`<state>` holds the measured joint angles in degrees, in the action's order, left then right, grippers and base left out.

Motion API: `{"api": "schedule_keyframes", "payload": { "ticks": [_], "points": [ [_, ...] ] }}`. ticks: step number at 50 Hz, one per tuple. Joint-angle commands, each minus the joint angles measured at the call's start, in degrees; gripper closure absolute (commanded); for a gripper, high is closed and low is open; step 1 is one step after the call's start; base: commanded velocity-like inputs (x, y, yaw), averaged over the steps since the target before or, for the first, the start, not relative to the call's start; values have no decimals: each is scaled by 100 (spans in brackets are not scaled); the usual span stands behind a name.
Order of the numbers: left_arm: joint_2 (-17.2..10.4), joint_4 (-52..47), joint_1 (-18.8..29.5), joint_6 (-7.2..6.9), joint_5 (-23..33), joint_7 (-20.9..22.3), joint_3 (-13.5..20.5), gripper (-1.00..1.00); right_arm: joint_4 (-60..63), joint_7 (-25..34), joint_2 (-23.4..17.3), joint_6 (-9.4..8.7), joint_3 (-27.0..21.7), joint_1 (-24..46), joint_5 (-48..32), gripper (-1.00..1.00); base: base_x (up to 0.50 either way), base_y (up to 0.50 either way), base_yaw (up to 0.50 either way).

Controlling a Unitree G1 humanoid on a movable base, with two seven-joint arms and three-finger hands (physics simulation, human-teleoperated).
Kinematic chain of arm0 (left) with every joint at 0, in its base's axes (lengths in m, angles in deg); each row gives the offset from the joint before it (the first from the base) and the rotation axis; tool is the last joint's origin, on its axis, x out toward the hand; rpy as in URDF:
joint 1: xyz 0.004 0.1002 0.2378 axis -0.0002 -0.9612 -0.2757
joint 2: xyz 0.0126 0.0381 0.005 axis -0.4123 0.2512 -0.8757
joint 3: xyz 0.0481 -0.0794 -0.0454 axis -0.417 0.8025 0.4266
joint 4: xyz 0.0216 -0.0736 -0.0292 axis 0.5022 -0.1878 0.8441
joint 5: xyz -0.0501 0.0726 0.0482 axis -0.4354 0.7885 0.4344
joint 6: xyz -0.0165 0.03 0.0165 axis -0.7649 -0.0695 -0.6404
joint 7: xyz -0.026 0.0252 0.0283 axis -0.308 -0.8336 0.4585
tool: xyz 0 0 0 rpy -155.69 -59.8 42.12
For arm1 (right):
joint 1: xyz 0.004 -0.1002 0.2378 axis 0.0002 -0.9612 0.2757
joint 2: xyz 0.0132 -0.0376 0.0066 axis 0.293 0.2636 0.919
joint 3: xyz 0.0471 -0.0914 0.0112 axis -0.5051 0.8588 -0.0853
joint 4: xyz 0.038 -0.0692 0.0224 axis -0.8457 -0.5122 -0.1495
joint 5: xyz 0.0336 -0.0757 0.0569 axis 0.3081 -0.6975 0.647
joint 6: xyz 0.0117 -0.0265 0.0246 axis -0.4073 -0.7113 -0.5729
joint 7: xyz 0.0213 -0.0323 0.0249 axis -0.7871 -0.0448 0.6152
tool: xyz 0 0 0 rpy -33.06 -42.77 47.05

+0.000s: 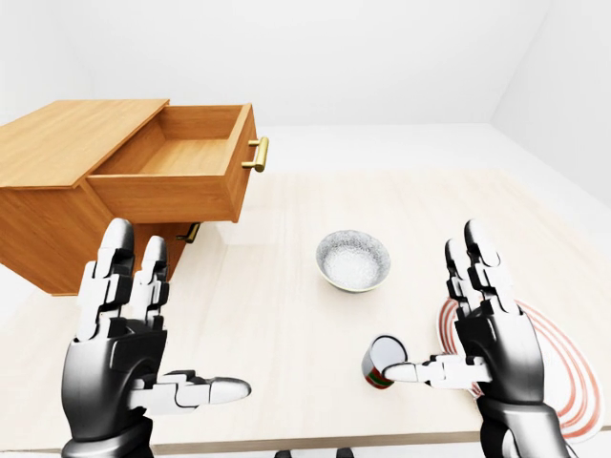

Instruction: Put the ketchup in the top drawer of the cabinet.

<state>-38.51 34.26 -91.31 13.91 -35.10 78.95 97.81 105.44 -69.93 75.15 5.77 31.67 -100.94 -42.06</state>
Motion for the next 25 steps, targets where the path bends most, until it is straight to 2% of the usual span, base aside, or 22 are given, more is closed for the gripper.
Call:
{"api": "schedule_keyframes", "payload": {
  "ticks": [1,25],
  "points": [
    [27,-21,-23,0,-13,32,35,-100,-11,-45,-14,0,25,-7,-79,-100,0,50,0],
    [18,-17,17,0,8,12,31,-100,-98,3,-25,0,24,11,-73,-100,0,50,0]
  ]
}}
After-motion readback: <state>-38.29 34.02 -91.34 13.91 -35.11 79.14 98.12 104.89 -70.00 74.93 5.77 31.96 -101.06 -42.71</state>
